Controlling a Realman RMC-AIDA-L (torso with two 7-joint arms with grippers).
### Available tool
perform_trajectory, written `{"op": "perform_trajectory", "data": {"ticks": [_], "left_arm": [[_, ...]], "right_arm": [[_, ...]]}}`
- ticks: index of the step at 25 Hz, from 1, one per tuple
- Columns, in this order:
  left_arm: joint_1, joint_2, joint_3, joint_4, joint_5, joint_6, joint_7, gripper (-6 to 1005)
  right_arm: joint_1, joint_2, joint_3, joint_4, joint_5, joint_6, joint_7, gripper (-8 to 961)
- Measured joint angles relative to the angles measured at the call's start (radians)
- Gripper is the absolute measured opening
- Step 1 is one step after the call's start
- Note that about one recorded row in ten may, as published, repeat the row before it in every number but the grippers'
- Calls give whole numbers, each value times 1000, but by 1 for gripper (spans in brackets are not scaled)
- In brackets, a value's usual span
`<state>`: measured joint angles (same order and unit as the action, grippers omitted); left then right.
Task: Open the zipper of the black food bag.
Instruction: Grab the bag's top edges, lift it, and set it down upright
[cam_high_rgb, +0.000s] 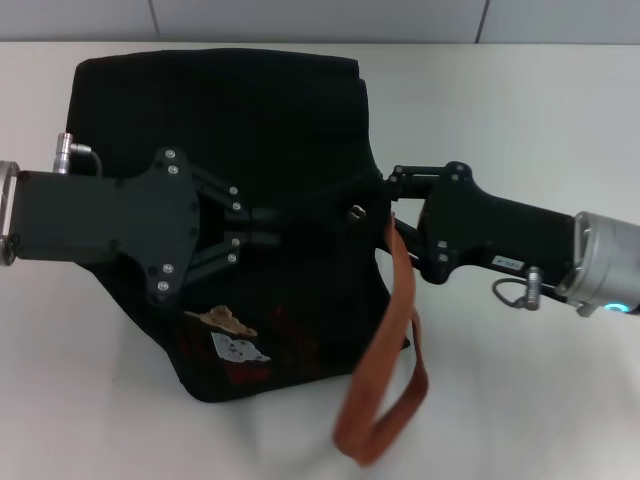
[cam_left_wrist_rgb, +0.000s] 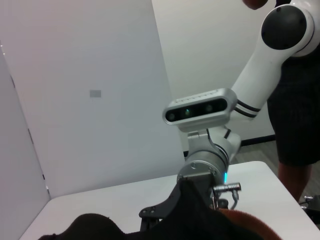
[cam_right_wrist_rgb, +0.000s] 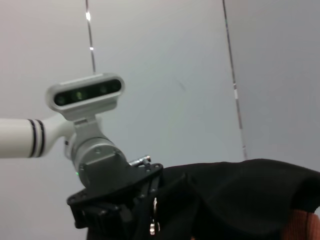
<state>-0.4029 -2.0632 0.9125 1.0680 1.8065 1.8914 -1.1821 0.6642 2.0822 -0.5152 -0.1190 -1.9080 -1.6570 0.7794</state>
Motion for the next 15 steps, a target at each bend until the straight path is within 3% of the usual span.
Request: {"op": "perform_trajectory", "data": {"ticks": [2, 7, 15], "left_arm": [[4, 0, -1, 0, 0, 9, 0, 92], [5, 0, -1, -2, 0, 13, 0, 92], [10, -1, -1, -13, 0, 20, 0, 93]], "right_arm": [[-3, -1, -48, -75, 0, -28, 93, 167], [17, -1, -134, -122, -1, -25, 156, 348], [37, 0, -150, -144, -2, -30, 187, 384]]}}
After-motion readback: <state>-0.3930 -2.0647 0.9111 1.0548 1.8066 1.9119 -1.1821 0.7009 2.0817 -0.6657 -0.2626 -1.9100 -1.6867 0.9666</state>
